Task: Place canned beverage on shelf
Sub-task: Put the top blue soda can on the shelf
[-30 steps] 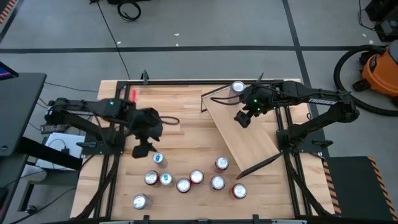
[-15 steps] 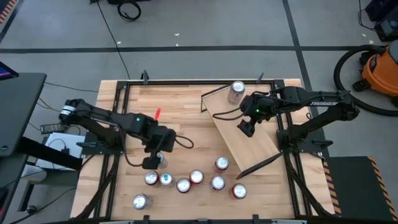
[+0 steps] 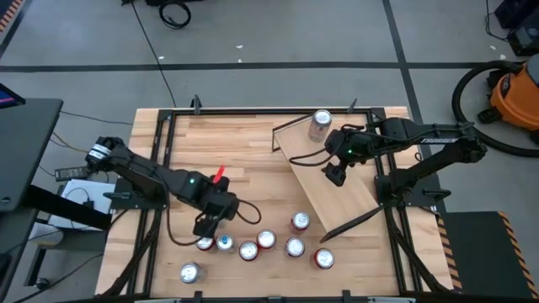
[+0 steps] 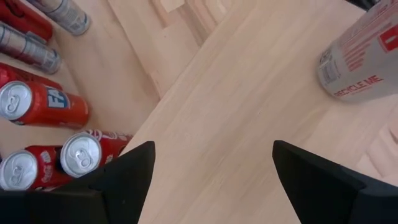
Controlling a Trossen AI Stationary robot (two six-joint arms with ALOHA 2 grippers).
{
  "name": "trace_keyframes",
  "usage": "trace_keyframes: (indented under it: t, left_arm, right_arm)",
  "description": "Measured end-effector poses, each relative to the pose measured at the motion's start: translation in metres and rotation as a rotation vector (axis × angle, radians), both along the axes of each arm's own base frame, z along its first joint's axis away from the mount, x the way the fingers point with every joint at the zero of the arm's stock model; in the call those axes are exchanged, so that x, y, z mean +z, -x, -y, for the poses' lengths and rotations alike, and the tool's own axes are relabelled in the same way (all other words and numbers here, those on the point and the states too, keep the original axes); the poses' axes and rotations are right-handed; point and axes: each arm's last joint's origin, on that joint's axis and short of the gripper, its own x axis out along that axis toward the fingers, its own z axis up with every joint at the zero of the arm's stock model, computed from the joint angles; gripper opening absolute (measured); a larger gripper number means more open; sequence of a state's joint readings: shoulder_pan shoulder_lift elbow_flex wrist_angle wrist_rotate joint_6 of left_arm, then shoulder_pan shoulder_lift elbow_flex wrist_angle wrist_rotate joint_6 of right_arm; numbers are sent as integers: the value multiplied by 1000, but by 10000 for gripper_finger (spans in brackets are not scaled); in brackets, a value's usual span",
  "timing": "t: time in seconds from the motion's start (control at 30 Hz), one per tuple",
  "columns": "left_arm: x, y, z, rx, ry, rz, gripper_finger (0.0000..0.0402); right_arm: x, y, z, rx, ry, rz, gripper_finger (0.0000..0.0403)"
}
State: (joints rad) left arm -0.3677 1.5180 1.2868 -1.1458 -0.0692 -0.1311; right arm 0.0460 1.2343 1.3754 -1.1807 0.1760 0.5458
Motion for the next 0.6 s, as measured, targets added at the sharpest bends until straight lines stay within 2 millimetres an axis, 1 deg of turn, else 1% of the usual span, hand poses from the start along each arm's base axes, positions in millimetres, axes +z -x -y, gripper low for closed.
trace_keyframes:
  t: [0.13, 0.4, 0.5, 0.6]
  left_arm:
    - [-10, 2, 2, 30, 5, -46, 339]
    - [-38, 13, 0, 60, -39, -132, 339]
    - [-43, 15, 0, 85, -40, -141, 333]
    - [-43, 14, 0, 116, -31, -131, 318]
  right_arm:
    - [1, 0, 0, -4, 15, 7, 334]
    - [2, -2, 0, 6, 25, 25, 334]
    - [2, -2, 1, 3, 28, 25, 334]
    - [2, -2, 1, 7, 32, 25, 334]
